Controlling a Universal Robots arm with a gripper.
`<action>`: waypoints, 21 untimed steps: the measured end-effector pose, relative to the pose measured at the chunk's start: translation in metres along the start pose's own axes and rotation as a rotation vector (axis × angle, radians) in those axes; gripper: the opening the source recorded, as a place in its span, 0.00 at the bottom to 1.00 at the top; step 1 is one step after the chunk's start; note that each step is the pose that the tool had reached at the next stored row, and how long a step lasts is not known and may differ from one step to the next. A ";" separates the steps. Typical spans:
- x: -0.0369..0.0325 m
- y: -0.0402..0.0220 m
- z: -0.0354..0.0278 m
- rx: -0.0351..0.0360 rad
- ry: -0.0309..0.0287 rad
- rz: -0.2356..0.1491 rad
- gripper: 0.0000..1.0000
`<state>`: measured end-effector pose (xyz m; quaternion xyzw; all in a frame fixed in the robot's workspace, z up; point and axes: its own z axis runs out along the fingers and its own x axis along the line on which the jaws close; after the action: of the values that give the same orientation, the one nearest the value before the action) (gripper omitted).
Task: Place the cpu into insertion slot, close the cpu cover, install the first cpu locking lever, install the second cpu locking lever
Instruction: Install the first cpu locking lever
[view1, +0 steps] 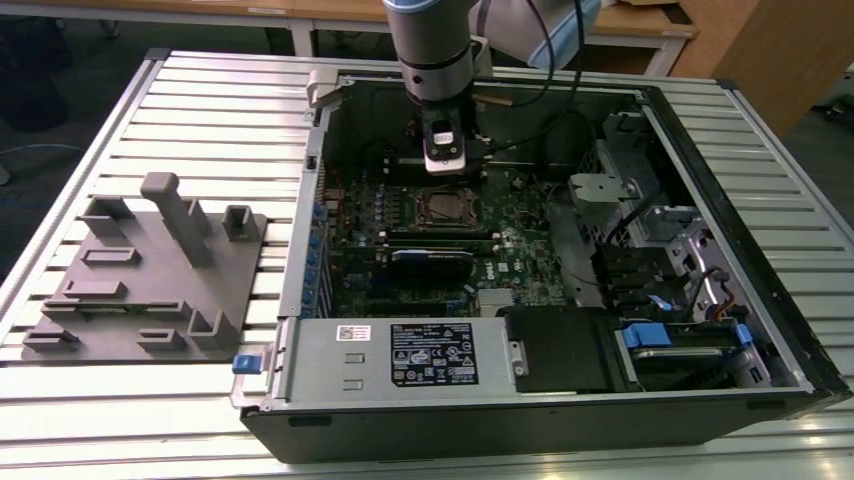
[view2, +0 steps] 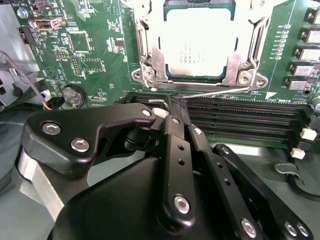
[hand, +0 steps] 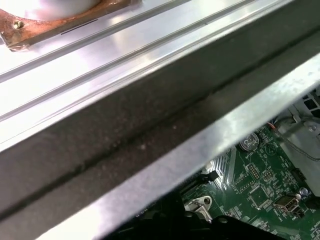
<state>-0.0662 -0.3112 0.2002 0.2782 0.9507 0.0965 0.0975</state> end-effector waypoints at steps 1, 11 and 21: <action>-0.0001 0.0000 -0.0002 -0.0040 0.0024 0.001 0.11; -0.0011 -0.0015 -0.0009 -0.0242 0.0150 0.007 0.11; -0.0022 0.0000 -0.0077 -0.0450 0.0277 0.013 0.11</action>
<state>-0.0663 -0.3134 0.2078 0.2808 0.9477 0.1223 0.0900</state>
